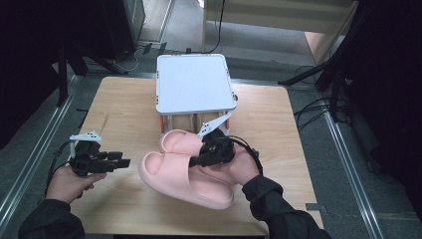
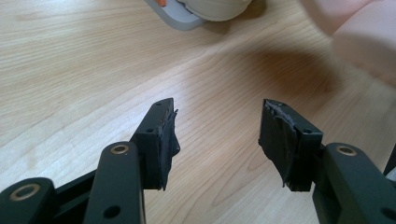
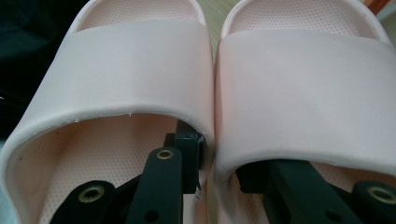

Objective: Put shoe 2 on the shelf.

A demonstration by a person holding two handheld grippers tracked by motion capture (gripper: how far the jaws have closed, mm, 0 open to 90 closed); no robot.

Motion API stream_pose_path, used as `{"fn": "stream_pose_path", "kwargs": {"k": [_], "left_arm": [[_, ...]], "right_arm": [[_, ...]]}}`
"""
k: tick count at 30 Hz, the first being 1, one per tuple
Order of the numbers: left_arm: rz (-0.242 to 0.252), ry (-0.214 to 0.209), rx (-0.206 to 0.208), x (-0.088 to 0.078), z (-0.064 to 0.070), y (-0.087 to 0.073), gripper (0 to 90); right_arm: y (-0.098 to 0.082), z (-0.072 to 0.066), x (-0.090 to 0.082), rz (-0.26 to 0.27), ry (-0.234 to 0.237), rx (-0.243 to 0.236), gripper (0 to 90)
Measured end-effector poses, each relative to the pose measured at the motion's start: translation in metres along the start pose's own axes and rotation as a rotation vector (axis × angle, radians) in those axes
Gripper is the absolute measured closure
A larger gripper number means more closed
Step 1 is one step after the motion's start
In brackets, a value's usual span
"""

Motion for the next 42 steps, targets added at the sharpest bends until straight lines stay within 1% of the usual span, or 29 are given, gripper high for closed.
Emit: {"fn": "stream_pose_path", "kwargs": {"k": [4,8,12,13,17,20,23,26,27,29,32,33,36,37,38,40,42], "left_arm": [[0.006,0.006,-0.013,-0.002,-0.001,-0.002,45.5],[0.0,0.0,-0.014,0.0,-0.001,-0.002,45.3],[-0.007,-0.006,-0.012,0.002,0.0,-0.001,45.3],[-0.008,-0.007,-0.007,0.003,0.0,-0.001,45.3],[-0.007,-0.006,-0.003,0.003,0.0,-0.001,45.1],[-0.006,-0.008,-0.004,0.003,-0.001,0.0,45.1],[-0.003,-0.01,-0.005,0.003,-0.001,0.001,45.1],[-0.004,-0.012,-0.002,0.004,-0.001,0.001,45.1],[-0.004,-0.011,-0.001,0.004,-0.001,0.001,45.2],[-0.004,-0.011,0.0,0.005,-0.001,0.002,45.4],[-0.004,-0.014,0.006,0.006,-0.001,0.003,45.5],[-0.005,-0.017,0.005,0.006,-0.001,0.004,45.5],[-0.008,-0.023,0.012,0.009,-0.002,0.007,45.6],[-0.01,-0.024,0.014,0.009,-0.002,0.007,45.6],[-0.008,-0.027,0.016,0.01,-0.002,0.008,45.6],[-0.01,-0.032,0.023,0.013,-0.001,0.011,45.6],[-0.014,-0.038,0.032,0.015,-0.001,0.013,45.7]], "right_arm": [[0.013,-0.003,-0.012,0.002,0.011,-0.017,74.6],[0.026,-0.007,-0.026,0.015,0.028,-0.019,74.5],[0.042,-0.009,-0.043,0.022,0.021,-0.021,74.5],[0.045,-0.009,-0.046,0.02,0.018,-0.014,74.5],[0.062,-0.006,-0.062,0.039,-0.009,0.003,74.4],[0.073,-0.003,-0.07,0.047,-0.028,0.014,74.4],[0.087,0.002,-0.079,0.055,-0.061,0.023,74.4],[0.096,0.008,-0.085,0.066,-0.084,0.046,74.4],[0.1,0.011,-0.088,0.07,-0.096,0.062,74.5],[0.104,0.016,-0.09,0.069,-0.121,0.077,74.5],[0.114,0.028,-0.091,0.064,-0.188,0.1,74.5],[0.116,0.031,-0.091,0.063,-0.204,0.107,74.5],[0.125,0.047,-0.092,0.071,-0.269,0.147,74.4],[0.128,0.054,-0.091,0.073,-0.297,0.167,74.5],[0.129,0.058,-0.091,0.074,-0.312,0.175,74.5],[0.133,0.072,-0.09,0.069,-0.373,0.217,74.5],[0.136,0.085,-0.088,0.065,-0.408,0.272,74.5]]}}
Point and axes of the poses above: each handheld gripper's, and its own axes: x roughly forward along the jaws, y roughly out of its top, z roughly to its right, the point moved 8 cm from there along x, roughly forward along the jaws, and after that the axes turned 6 degrees about -y, right-handed, at the moved point
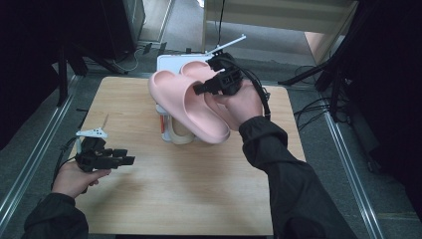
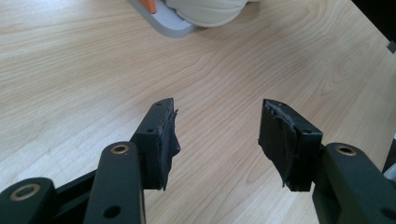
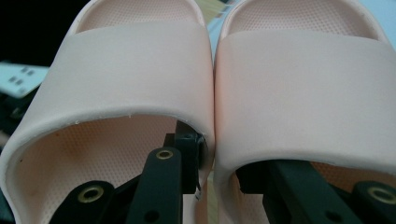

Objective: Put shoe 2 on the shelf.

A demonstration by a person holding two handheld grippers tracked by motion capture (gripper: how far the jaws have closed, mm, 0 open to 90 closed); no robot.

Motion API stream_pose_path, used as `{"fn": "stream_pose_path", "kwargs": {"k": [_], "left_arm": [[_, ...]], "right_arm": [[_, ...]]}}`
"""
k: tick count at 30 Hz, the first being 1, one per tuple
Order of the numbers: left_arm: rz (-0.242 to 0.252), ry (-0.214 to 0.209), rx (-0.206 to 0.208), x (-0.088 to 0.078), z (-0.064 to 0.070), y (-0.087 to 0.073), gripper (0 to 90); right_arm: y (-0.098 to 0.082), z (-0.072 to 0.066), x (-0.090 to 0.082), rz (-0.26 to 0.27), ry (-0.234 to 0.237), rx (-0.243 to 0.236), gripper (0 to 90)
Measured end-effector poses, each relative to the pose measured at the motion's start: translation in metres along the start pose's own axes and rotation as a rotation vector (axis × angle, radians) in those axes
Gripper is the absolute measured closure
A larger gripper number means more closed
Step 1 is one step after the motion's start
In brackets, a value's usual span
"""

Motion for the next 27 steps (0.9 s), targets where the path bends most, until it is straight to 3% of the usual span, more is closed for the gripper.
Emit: {"fn": "stream_pose_path", "kwargs": {"k": [5,13,22,27], "left_arm": [[-0.006,-0.019,0.009,0.006,0.001,0.006,45.8],[-0.021,-0.048,0.033,0.016,0.002,0.017,45.7],[-0.027,-0.082,0.054,0.024,0.004,0.024,45.5],[-0.026,-0.096,0.054,0.027,0.005,0.027,45.4]], "right_arm": [[0.013,0.022,0.016,-0.009,-0.117,0.078,74.5],[0.035,0.039,0.049,0.017,-0.248,0.227,73.9],[0.051,0.044,0.079,0.016,-0.342,0.306,74.1],[0.055,0.053,0.089,0.026,-0.378,0.388,73.7]]}}
Point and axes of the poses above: each handheld gripper's, and its own axes: x roughly forward along the jaws, y roughly out of its top, z roughly to its right, the point moved 8 cm from there along x, roughly forward along the jaws, and after that the axes turned 6 degrees about -y, right-handed, at the moved point
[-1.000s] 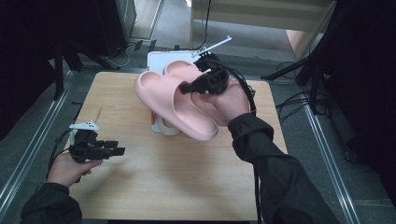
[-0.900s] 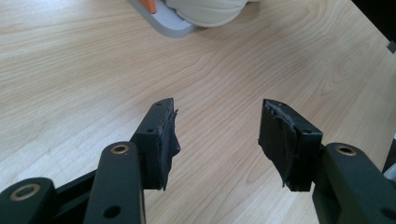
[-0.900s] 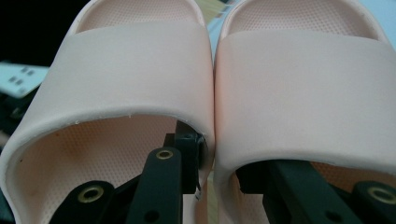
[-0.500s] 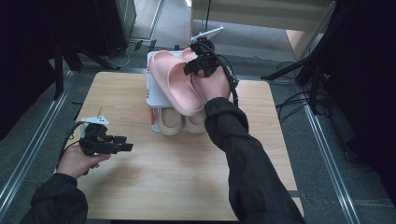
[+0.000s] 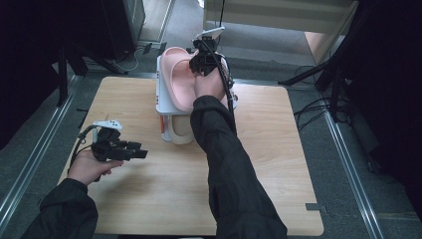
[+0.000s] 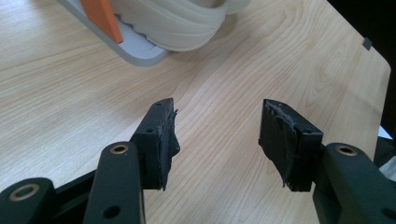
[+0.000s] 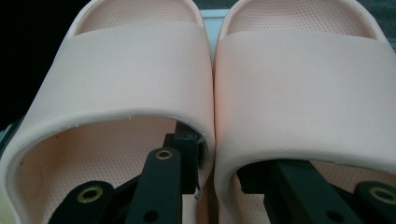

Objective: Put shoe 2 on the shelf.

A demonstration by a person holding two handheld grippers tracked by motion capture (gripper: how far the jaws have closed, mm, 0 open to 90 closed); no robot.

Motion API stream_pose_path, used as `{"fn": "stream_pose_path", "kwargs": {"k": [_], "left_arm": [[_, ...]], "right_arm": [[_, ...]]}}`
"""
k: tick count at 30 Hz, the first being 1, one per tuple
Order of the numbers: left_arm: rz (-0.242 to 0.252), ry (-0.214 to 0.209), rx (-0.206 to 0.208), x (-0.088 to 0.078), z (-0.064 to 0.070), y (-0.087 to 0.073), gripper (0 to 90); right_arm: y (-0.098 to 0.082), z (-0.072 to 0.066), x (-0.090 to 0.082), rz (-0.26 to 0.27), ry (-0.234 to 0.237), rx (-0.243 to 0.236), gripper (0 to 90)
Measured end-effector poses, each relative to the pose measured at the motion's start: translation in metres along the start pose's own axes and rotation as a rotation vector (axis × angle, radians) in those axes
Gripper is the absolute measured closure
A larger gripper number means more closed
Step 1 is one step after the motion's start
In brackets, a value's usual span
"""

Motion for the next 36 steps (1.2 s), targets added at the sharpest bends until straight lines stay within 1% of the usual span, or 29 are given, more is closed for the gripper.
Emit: {"fn": "stream_pose_path", "kwargs": {"k": [1,4,8,12,15,18,20,22,23,24,25,28,30,33,34,35,36], "left_arm": [[-0.002,0.002,0.005,0.001,0.0,0.0,45.4],[-0.01,0.0,0.007,0.003,0.0,0.001,45.4],[-0.013,-0.002,0.011,0.005,0.0,0.002,45.4],[-0.021,-0.005,0.01,0.006,0.001,0.002,45.4],[-0.021,-0.004,0.012,0.006,0.001,0.002,45.4],[-0.019,-0.003,0.005,0.006,0.0,0.002,45.2],[-0.015,-0.004,0.003,0.006,0.0,0.003,45.1],[-0.026,-0.005,0.007,0.006,-0.001,0.002,45.0],[-0.028,-0.004,0.006,0.006,-0.001,0.002,44.9],[-0.028,-0.004,0.006,0.006,-0.001,0.002,44.9],[-0.029,-0.003,0.005,0.006,-0.001,0.002,44.8],[-0.024,0.001,0.007,0.006,-0.001,0.002,44.7],[-0.035,0.0,0.009,0.008,-0.001,0.002,44.6],[-0.036,0.003,0.009,0.008,-0.002,0.002,44.4],[-0.039,0.006,0.007,0.009,-0.002,0.002,44.4],[-0.039,0.006,0.007,0.009,-0.002,0.002,44.4],[-0.04,0.014,0.01,0.009,-0.002,0.002,44.3]], "right_arm": [[0.001,0.0,0.001,0.001,-0.004,0.006,73.6],[0.003,0.004,0.004,0.005,-0.012,0.053,73.6],[0.003,0.004,0.007,0.009,-0.021,0.061,73.0],[0.002,0.002,0.008,0.014,-0.033,0.043,70.3],[0.001,0.0,0.008,0.014,-0.032,0.029,65.4],[-0.001,0.0,0.007,0.016,-0.029,0.006,63.4],[-0.002,0.0,0.006,0.015,-0.014,0.002,60.6],[-0.003,-0.001,0.003,0.015,-0.004,-0.007,58.3],[-0.003,-0.001,0.001,0.021,0.006,-0.01,58.1],[-0.003,-0.001,0.001,0.021,0.006,-0.01,58.1],[-0.004,0.0,-0.003,0.025,0.023,-0.004,56.6],[-0.006,0.0,-0.008,0.03,0.031,-0.017,56.1],[-0.008,0.001,-0.013,0.042,0.03,-0.033,56.2],[-0.011,0.002,-0.018,0.04,0.036,-0.045,56.9],[-0.013,0.004,-0.022,0.041,0.044,-0.058,58.1],[-0.013,0.004,-0.022,0.041,0.044,-0.058,58.1],[-0.016,0.006,-0.026,0.04,0.056,-0.07,59.4]]}}
Point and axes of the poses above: each handheld gripper's, and its own axes: x roughly forward along the jaws, y roughly out of its top, z roughly to its right, the point moved 8 cm from there along x, roughly forward along the jaws, and after that the axes turned 6 degrees about -y, right-handed, at the moved point
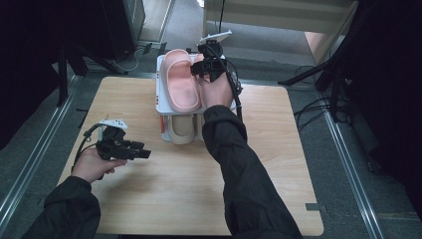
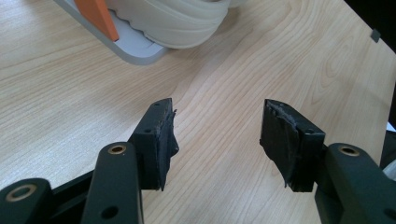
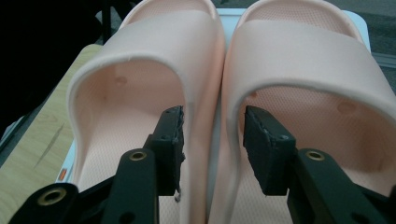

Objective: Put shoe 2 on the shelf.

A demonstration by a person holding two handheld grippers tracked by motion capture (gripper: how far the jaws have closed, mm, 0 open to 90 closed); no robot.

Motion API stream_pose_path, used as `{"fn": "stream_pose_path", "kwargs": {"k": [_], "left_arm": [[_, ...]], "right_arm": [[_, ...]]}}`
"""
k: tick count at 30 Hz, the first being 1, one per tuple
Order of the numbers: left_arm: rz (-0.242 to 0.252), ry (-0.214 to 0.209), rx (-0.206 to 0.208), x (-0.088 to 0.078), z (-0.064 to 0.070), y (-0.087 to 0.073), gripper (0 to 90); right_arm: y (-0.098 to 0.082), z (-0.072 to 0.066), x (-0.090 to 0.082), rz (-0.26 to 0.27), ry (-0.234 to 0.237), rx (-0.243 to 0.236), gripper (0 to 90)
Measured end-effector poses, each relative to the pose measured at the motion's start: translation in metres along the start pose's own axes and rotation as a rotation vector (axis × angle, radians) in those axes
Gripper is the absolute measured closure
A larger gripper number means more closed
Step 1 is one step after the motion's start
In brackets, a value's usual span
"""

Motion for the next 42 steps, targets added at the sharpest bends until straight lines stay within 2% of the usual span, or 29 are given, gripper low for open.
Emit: {"fn": "stream_pose_path", "kwargs": {"k": [5,11,13,15,16,22,27,34,37,42], "left_arm": [[0.002,0.006,-0.003,0.0,0.0,0.0,44.2],[-0.003,0.01,-0.003,0.0,-0.001,0.0,44.1],[-0.004,0.01,0.0,0.0,-0.001,0.0,44.1],[0.002,0.011,0.001,0.0,0.0,0.0,44.0],[0.002,0.011,0.001,0.0,0.0,0.0,43.9],[-0.007,0.019,-0.004,0.002,-0.001,0.0,42.0],[-0.007,0.022,-0.004,0.001,-0.001,-0.001,40.5],[-0.011,0.024,0.002,0.001,-0.001,-0.002,39.6],[-0.013,0.032,0.002,0.001,-0.002,-0.004,37.2],[-0.019,0.043,-0.007,0.001,-0.004,-0.008,35.5]], "right_arm": [[-0.006,0.001,-0.009,-0.005,0.049,0.003,61.3],[-0.017,0.001,-0.023,0.007,0.095,-0.035,66.7],[-0.022,0.002,-0.027,0.003,0.117,-0.041,68.5],[-0.029,0.003,-0.032,0.004,0.161,-0.043,70.8],[-0.029,0.003,-0.032,0.004,0.161,-0.043,70.8],[-0.049,0.002,-0.046,0.02,0.222,-0.102,73.1],[-0.069,-0.005,-0.057,0.027,0.27,-0.161,72.9],[-0.099,-0.011,-0.074,0.047,0.35,-0.194,70.5],[-0.115,-0.012,-0.08,0.052,0.391,-0.216,68.2],[-0.147,-0.008,-0.084,0.064,0.45,-0.285,63.9]]}}
Point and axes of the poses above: each handheld gripper's, and its own axes: x roughly forward along the jaws, y roughly out of its top, z roughly to its right, the point moved 8 cm from there along x, roughly forward along the jaws, and after that the axes turned 6 degrees about -y, right-handed, at the moved point
